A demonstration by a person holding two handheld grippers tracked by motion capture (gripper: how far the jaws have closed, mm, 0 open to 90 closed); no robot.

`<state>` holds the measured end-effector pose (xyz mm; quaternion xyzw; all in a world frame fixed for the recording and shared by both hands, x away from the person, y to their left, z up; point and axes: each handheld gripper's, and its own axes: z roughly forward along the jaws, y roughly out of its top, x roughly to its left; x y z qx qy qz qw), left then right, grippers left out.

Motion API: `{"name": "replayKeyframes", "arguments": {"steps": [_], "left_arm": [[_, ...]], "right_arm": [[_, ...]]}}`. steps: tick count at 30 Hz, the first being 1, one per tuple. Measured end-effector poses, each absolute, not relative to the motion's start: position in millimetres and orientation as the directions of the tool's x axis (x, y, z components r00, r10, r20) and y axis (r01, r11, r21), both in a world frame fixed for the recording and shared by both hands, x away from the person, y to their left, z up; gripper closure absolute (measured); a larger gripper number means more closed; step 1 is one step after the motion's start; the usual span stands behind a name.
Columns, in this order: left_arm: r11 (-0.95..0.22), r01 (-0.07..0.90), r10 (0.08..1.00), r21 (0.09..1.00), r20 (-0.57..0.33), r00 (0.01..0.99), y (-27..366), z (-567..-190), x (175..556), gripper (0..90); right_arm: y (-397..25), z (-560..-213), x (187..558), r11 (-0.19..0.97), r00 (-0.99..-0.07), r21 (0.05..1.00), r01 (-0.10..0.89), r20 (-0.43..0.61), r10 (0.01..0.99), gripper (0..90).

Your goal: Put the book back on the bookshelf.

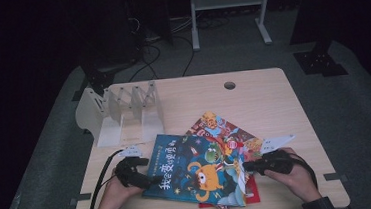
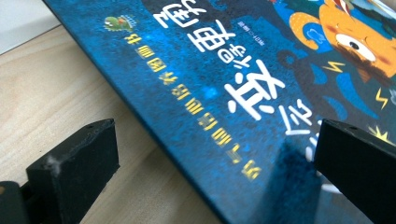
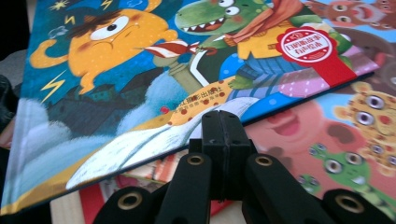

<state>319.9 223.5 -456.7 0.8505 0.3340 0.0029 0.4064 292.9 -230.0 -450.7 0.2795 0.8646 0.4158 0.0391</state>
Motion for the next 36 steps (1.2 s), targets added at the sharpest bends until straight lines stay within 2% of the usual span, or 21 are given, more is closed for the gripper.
{"name": "replayKeyframes", "arguments": {"steps": [17, 21, 36], "left_arm": [[-0.426, 0.597, 0.543, 0.680, -0.335, 0.770, 224, -462, 321, 0.0], [-0.419, 0.616, 0.523, 0.668, -0.377, 0.764, 222, -466, 323, 0.0], [-0.421, 0.633, 0.532, 0.650, -0.389, 0.752, 222, -460, 324, 0.0]], "right_arm": [[-220, -450, 290, 0.522, -0.858, 0.746, 0.414, 0.127, 0.498, 89.3], [-220, -449, 289, 0.534, -0.866, 0.741, 0.408, 0.129, 0.483, 89.3], [-214, -449, 288, 0.543, -0.869, 0.737, 0.402, 0.121, 0.480, 89.3]]}}
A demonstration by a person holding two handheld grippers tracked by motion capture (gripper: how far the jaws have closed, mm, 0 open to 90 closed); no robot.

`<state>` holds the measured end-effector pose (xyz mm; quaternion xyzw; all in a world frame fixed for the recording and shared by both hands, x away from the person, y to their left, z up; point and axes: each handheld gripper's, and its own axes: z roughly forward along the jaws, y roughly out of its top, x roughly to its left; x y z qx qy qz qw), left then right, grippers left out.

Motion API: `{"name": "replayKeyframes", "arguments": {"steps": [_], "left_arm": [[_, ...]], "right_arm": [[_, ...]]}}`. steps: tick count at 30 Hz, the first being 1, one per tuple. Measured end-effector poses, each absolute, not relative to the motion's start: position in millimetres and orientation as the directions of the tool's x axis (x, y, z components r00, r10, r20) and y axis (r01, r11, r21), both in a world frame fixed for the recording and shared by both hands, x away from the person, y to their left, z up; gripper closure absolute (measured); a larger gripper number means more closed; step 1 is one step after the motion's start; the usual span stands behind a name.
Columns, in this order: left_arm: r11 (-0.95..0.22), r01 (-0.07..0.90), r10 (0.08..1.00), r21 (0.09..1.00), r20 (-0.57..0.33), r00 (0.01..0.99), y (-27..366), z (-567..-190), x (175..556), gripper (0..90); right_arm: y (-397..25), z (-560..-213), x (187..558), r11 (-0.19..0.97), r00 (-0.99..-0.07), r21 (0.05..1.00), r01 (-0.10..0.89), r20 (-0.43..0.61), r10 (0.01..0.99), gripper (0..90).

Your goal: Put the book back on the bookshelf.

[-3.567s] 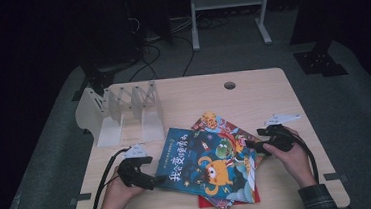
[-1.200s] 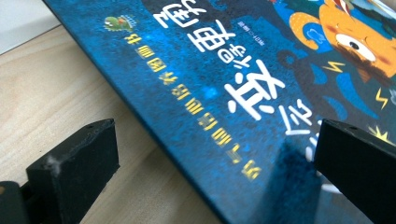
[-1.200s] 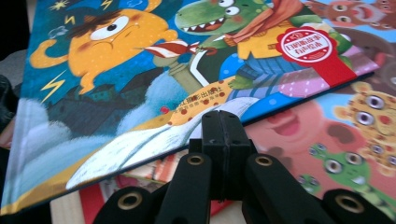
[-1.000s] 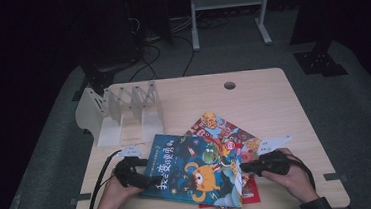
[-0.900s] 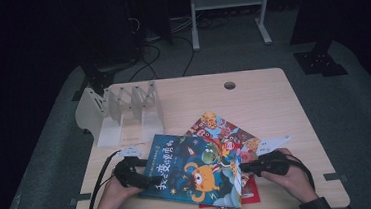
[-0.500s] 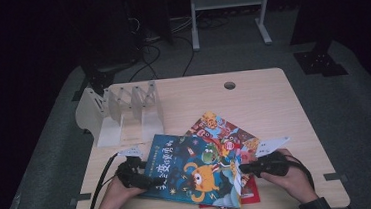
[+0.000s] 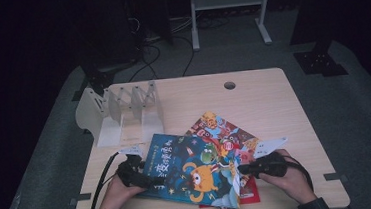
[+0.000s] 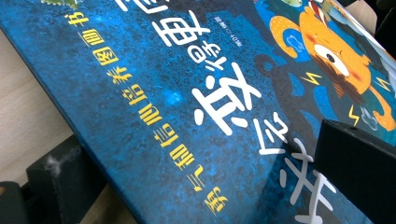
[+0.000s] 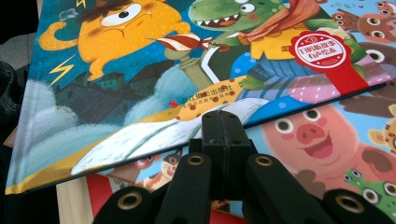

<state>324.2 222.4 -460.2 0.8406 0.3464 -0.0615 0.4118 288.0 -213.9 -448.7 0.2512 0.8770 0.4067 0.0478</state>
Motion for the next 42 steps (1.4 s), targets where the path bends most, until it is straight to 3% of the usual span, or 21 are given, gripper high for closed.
{"name": "replayKeyframes", "arguments": {"steps": [8, 42], "left_arm": [[-0.383, 0.617, 0.519, 0.688, -0.392, 0.759, 230, -443, 322, 0.0], [-0.422, 0.528, 0.473, 0.737, -0.318, 0.822, 223, -369, 316, 0.0]], "right_arm": [[-209, -449, 289, 0.540, -0.870, 0.740, 0.401, 0.123, 0.477, 89.2], [-201, -449, 290, 0.554, -0.890, 0.743, 0.376, 0.123, 0.439, 89.2]]}}
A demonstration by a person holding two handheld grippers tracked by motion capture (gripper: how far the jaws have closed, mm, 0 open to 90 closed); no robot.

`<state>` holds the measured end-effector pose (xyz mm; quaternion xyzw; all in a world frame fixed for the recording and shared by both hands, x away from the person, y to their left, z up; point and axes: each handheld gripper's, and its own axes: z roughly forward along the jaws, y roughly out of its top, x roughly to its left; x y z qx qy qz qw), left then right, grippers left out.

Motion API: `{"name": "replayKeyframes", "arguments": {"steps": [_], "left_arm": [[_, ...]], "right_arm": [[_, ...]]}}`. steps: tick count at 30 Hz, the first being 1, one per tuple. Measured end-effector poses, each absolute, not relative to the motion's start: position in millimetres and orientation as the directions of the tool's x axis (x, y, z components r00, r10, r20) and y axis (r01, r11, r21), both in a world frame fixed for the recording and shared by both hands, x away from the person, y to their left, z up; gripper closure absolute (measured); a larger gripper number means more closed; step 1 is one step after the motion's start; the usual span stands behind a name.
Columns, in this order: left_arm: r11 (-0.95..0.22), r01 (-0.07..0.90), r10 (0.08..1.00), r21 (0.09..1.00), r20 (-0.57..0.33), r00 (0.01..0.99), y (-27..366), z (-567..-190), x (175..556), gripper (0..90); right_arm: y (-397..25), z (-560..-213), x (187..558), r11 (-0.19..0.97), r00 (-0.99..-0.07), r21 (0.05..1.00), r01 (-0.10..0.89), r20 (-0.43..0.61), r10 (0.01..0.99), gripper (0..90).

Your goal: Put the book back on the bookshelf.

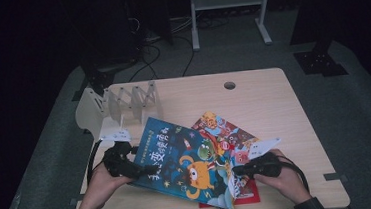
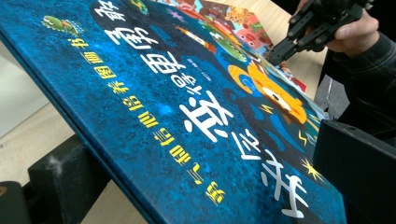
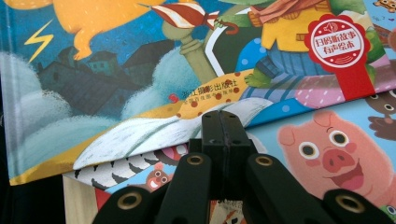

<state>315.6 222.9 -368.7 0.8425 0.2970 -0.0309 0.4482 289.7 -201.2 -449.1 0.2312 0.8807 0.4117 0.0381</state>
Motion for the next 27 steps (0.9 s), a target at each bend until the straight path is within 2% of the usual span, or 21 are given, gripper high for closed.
{"name": "replayKeyframes", "arguments": {"steps": [7, 14, 17, 25, 27], "left_arm": [[-0.428, 0.520, 0.471, 0.739, -0.309, 0.826, 219, -357, 320, 0.4], [-0.440, 0.527, 0.474, 0.727, -0.310, 0.824, 217, -344, 329, 7.6], [-0.441, 0.529, 0.469, 0.725, -0.317, 0.825, 217, -337, 334, 13.3], [-0.470, 0.535, 0.470, 0.702, -0.314, 0.825, 208, -321, 348, 16.4], [-0.471, 0.535, 0.469, 0.701, -0.314, 0.825, 207, -317, 351, 20.9]], "right_arm": [[-200, -449, 289, 0.554, -0.892, 0.743, 0.376, 0.127, 0.434, 89.2], [-199, -449, 289, 0.554, -0.893, 0.744, 0.374, 0.128, 0.431, 89.1], [-198, -449, 289, 0.555, -0.894, 0.744, 0.373, 0.127, 0.431, 89.1], [-196, -449, 289, 0.555, -0.896, 0.744, 0.371, 0.131, 0.423, 89.0], [-195, -449, 289, 0.557, -0.897, 0.742, 0.373, 0.134, 0.422, 89.0]]}}
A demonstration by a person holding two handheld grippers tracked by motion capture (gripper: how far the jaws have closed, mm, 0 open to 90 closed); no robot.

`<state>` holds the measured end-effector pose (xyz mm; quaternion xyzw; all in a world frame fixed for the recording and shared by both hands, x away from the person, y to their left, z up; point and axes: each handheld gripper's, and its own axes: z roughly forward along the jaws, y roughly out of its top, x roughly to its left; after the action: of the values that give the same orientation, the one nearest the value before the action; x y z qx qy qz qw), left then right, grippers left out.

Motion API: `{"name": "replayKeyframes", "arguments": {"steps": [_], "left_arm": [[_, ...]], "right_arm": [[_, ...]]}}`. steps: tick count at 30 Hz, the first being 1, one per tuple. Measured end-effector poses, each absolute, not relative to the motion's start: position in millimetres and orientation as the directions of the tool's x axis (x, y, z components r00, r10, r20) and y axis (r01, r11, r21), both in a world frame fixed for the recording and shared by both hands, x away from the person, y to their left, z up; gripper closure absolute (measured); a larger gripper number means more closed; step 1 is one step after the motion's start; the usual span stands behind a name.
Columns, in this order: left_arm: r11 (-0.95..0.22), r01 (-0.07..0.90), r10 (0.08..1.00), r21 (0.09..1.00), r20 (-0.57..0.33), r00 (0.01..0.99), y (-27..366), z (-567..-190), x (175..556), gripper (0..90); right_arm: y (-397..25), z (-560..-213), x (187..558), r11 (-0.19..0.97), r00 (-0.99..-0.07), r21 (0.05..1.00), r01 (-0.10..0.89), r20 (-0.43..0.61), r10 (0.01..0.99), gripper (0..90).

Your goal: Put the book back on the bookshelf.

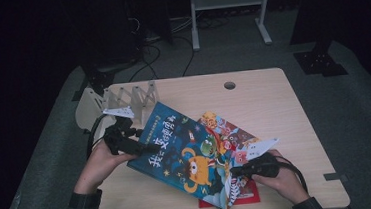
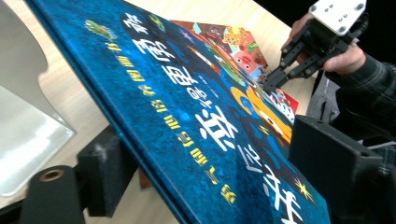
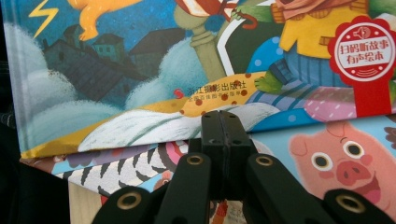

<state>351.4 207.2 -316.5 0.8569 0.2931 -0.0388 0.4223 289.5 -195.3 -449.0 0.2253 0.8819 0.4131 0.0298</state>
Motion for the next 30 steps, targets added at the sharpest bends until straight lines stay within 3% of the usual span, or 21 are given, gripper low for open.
{"name": "replayKeyframes", "arguments": {"steps": [3, 8, 30], "left_arm": [[-0.470, 0.535, 0.457, 0.702, -0.325, 0.828, 207, -310, 357, 25.9], [-0.489, 0.529, 0.457, 0.693, -0.314, 0.833, 202, -303, 365, 26.7], [-0.536, 0.512, 0.445, 0.671, -0.290, 0.847, 192, -270, 393, 54.5]], "right_arm": [[-195, -449, 290, 0.557, -0.897, 0.742, 0.373, 0.136, 0.420, 89.0], [-192, -449, 291, 0.559, -0.899, 0.742, 0.370, 0.135, 0.417, 89.0], [-177, -450, 294, 0.554, -0.905, 0.747, 0.367, 0.148, 0.399, 89.0]]}}
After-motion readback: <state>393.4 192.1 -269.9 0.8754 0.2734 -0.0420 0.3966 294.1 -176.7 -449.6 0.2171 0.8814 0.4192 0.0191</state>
